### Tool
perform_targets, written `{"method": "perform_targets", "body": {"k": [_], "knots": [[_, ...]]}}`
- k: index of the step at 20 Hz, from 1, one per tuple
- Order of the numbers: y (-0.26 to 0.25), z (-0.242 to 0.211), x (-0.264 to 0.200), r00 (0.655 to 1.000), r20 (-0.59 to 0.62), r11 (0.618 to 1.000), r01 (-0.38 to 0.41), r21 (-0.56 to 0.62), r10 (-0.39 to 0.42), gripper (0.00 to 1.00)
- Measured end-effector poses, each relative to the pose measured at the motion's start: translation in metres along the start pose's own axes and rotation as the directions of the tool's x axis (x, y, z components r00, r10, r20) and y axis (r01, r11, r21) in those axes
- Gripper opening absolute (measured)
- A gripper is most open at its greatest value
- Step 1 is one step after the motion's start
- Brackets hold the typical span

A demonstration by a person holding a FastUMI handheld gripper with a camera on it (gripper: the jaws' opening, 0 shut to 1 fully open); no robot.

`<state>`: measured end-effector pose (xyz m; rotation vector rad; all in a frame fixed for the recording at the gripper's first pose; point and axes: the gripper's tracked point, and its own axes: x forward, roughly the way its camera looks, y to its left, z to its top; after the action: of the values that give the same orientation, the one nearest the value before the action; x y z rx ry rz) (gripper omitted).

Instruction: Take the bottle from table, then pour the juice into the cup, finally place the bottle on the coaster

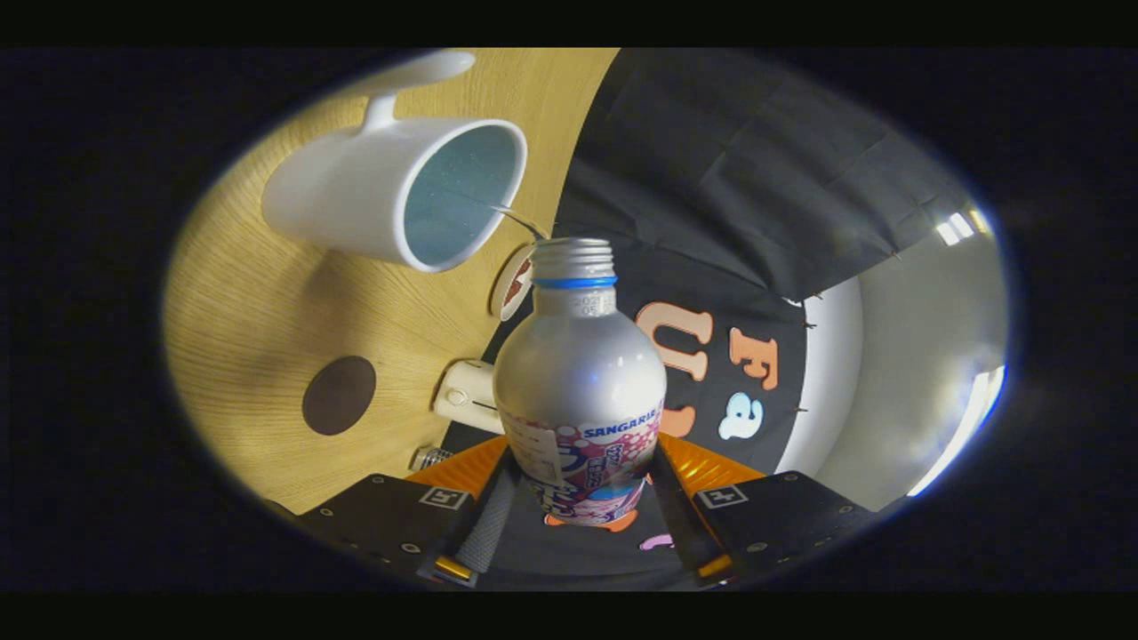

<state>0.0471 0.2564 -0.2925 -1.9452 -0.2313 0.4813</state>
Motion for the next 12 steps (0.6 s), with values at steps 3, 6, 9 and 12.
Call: {"method": "perform_targets", "body": {"k": [3, 6, 9, 12], "knots": [[-0.0011, -0.0017, 0.0005, 1.000, -0.003, 1.000, 0.004, -0.011, -0.004, 0.78], [-0.0050, -0.0019, 0.0007, 1.000, -0.001, 0.999, 0.009, -0.038, -0.009, 0.78], [-0.0060, -0.0050, 0.0021, 1.000, -0.004, 0.999, 0.010, -0.050, -0.010, 0.78], [-0.0085, -0.0042, 0.0013, 1.000, -0.002, 0.998, 0.010, -0.068, -0.010, 0.78]]}}
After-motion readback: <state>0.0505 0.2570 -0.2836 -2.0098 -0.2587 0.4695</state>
